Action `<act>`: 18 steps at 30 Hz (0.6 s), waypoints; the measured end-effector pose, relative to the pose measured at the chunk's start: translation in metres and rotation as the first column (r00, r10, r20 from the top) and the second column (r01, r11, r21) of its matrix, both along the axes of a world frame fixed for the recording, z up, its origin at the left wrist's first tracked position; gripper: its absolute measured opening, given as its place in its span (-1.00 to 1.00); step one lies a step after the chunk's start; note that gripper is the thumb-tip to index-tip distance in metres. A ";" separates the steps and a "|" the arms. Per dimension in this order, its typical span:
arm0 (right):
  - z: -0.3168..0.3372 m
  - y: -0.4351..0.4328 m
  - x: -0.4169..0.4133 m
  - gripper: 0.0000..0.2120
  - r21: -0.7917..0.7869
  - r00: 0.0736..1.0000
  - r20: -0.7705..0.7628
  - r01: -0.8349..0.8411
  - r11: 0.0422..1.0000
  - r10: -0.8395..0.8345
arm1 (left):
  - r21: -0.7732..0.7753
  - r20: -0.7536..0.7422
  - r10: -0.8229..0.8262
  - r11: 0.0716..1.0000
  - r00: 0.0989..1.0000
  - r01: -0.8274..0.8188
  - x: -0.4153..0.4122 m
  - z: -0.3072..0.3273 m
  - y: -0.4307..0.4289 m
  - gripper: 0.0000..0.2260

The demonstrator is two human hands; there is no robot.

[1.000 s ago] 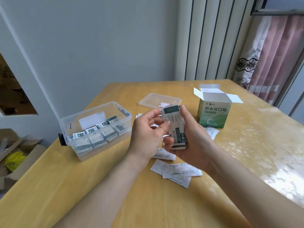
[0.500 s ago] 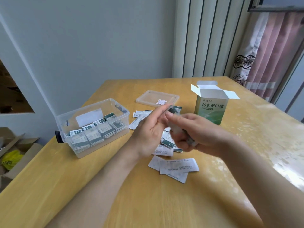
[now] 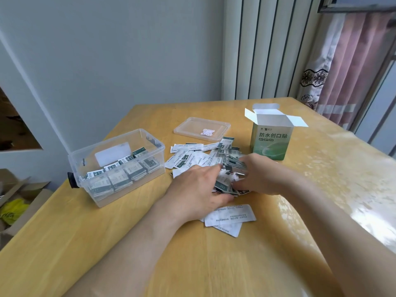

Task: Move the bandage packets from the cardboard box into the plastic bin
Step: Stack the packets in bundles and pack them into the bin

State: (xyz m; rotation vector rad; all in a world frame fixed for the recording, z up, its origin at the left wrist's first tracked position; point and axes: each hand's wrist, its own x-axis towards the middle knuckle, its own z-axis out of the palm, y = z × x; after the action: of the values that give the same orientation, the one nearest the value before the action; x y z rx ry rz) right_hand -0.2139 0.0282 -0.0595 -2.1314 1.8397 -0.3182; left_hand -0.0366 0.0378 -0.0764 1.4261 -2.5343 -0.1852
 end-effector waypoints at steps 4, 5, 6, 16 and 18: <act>0.000 -0.001 -0.002 -0.90 0.004 0.992 0.124 -0.031 1.000 0.031 | -0.196 0.103 0.074 0.979 0.992 -0.053 -0.015 -0.001 -0.005 -0.75; 0.001 -0.001 -0.002 -0.90 0.004 0.985 0.169 -0.039 0.999 0.037 | -0.232 0.129 0.071 0.972 0.989 -0.040 -0.016 -0.001 -0.006 -0.80; 0.001 -0.002 -0.002 -0.91 0.002 0.977 0.211 -0.041 0.999 0.040 | -0.237 0.134 0.072 0.971 0.988 -0.038 -0.017 0.000 -0.006 -0.84; 0.006 -0.005 -0.005 -0.67 0.231 0.374 0.894 0.085 0.969 -0.246 | -0.003 -0.461 0.114 0.992 0.880 -0.130 0.019 0.011 -0.012 -0.79; 0.006 -0.003 0.002 -0.59 0.329 0.191 0.926 0.011 0.944 -0.325 | -0.045 -0.575 0.114 0.984 0.810 -0.170 0.020 0.013 -0.009 -0.77</act>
State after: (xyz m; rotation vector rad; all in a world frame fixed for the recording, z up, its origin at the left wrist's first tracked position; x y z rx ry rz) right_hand -0.2123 0.0249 -0.0533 -0.9430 1.1324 -1.1284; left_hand -0.0168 0.0283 -0.0634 1.2746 -1.9126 -0.3963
